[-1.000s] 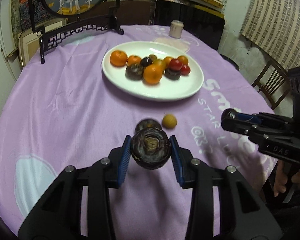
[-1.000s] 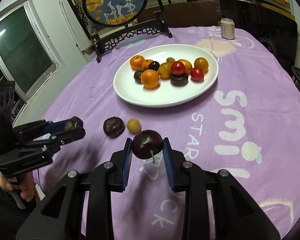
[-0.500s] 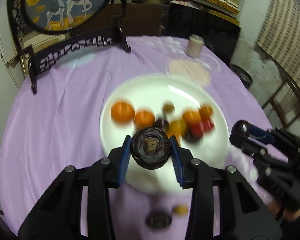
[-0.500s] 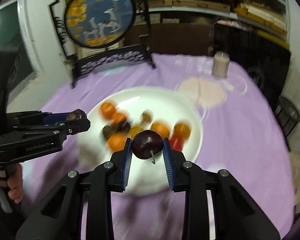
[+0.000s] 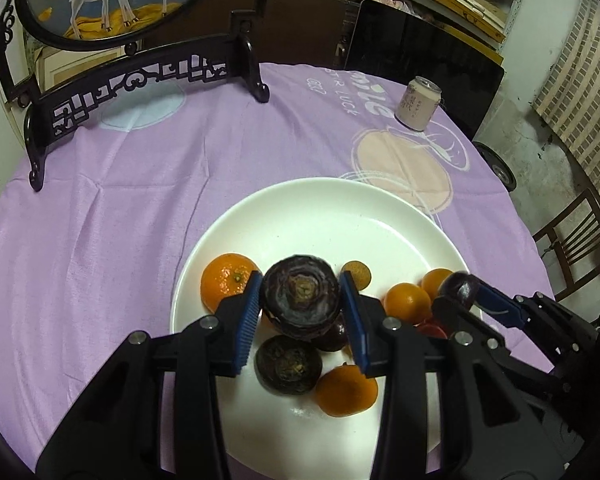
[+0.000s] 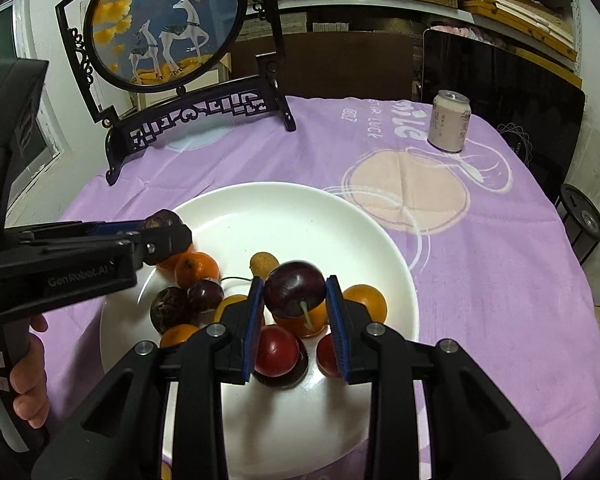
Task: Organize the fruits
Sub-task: 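Carry both dark fruits over the plate and open both tools, then grasp the small yellow fruit with the right tool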
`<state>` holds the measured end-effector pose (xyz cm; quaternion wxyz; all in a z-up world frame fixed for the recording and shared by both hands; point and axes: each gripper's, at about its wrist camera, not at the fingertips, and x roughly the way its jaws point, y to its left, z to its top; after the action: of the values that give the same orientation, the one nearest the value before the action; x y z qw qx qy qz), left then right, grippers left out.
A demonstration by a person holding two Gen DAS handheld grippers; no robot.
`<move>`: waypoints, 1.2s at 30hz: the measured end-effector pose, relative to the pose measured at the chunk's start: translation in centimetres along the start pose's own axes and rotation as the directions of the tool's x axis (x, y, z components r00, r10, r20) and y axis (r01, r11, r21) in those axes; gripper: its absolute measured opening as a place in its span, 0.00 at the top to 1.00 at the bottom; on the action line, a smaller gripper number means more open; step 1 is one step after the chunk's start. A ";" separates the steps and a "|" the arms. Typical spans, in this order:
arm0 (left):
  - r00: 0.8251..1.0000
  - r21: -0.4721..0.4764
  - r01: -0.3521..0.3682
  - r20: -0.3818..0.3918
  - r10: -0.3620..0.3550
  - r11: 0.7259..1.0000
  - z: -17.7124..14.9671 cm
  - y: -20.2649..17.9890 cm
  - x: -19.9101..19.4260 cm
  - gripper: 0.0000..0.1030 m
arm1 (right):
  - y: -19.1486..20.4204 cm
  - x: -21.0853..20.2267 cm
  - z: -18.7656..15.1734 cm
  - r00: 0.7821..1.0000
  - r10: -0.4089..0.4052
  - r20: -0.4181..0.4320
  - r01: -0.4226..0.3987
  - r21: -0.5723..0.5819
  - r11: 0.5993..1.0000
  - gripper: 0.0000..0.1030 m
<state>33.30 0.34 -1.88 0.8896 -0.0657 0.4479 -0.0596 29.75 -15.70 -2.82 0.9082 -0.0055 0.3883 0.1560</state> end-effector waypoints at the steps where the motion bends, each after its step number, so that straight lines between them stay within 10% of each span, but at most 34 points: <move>1: 1.000 -0.001 0.001 0.006 -0.001 1.000 0.0 0.0 -0.2 0.58 | 0.0 0.0 -0.1 1.000 -0.002 0.000 0.002 0.001 1.000 0.62; 3: 0.999 -0.006 0.012 0.033 -0.011 1.000 0.0 -0.1 -0.9 0.40 | 0.1 -0.2 -0.3 1.000 -0.019 0.009 0.019 -0.005 1.000 0.53; 13: 0.992 0.002 0.016 0.126 -0.016 1.000 -3.6 -0.8 -7.9 0.39 | 0.7 -5.4 -2.8 0.999 0.015 0.032 -0.015 0.007 1.000 0.50; 22: 0.985 0.028 0.029 0.167 -0.034 0.999 -9.0 -0.3 -12.8 0.18 | 4.0 -11.0 -9.0 0.998 0.070 -0.005 -0.070 -0.018 0.997 0.44; 36: 0.989 -0.082 -0.105 0.095 0.113 0.991 -21.9 8.6 -15.2 0.13 | 9.4 -6.4 -13.8 0.983 0.052 -0.176 -0.072 -0.106 0.992 0.38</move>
<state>7.05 9.91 -4.23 0.9096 -0.0780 0.4080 0.0096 13.22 -10.34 -6.90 0.8641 -0.0579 0.4561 0.2047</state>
